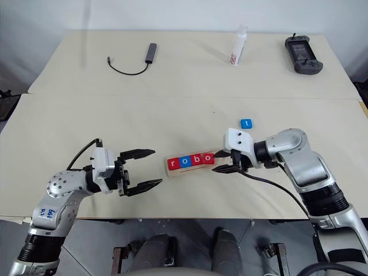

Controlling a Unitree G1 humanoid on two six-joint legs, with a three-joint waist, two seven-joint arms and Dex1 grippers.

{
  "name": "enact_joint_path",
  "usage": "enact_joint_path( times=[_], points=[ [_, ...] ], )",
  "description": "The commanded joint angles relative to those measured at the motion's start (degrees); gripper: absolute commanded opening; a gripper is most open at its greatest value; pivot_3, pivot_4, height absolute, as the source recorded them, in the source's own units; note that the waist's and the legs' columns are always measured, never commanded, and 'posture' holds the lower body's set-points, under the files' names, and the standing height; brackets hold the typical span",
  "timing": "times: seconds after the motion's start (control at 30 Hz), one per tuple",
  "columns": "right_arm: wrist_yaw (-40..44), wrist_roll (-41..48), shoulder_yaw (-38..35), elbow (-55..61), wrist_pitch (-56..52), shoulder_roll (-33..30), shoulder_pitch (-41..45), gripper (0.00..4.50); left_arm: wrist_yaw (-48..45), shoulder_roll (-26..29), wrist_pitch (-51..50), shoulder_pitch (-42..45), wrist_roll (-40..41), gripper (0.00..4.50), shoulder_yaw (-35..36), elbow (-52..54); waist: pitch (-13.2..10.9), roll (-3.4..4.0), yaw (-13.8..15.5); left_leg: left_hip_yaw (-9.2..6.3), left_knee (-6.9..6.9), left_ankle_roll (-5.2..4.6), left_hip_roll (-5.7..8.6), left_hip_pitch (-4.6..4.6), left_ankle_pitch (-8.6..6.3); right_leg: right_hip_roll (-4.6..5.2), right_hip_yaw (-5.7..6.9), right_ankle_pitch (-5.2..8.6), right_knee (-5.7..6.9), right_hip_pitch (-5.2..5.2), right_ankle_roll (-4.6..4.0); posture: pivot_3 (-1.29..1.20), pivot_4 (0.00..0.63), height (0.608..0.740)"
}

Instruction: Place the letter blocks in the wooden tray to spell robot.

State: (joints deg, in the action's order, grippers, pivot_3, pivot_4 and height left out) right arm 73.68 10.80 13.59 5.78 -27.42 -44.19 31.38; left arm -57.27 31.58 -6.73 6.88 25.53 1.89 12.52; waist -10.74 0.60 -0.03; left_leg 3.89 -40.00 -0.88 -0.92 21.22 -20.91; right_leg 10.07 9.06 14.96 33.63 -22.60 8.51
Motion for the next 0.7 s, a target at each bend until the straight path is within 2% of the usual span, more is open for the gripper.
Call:
enact_joint_path(
  times=[0.03, 0.1, 0.7],
  points=[
    [-1.8, 0.3, 0.6, 3.0, -1.5, 0.9, -0.1, 0.69, -0.3, 0.0, 1.2, 0.5, 0.5, 4.50, 0.5, 0.7, 0.0, 0.00, 0.0, 0.00, 0.00, 0.00, 0.00, 0.00, 0.00, 0.00, 0.00, 0.00, 0.00, 0.00, 0.00, 0.00, 0.150, 0.740],
    [-3.8, -0.8, 1.2, 2.2, -2.8, 1.7, 0.4, 0.04, -0.3, 0.1, 1.1, 0.4, 0.6, 4.50, 0.6, 0.7, 0.0, 0.00, 0.0, 0.00, 0.00, 0.00, 0.00, -0.01, 0.00, 0.00, 0.00, 0.00, 0.00, 0.00, 0.00, 0.00, 0.150, 0.740],
    [-5.3, -2.6, 2.5, -2.5, -0.4, 2.9, 5.0, 0.04, 0.8, 0.1, 1.2, -1.1, 0.6, 4.50, 1.2, 1.8, 0.0, 0.00, 0.0, 0.00, 0.00, 0.00, 0.00, 0.00, 0.00, 0.00, 0.01, 0.00, 0.00, 0.00, 0.00, 0.00, 0.150, 0.740]
  ],
)
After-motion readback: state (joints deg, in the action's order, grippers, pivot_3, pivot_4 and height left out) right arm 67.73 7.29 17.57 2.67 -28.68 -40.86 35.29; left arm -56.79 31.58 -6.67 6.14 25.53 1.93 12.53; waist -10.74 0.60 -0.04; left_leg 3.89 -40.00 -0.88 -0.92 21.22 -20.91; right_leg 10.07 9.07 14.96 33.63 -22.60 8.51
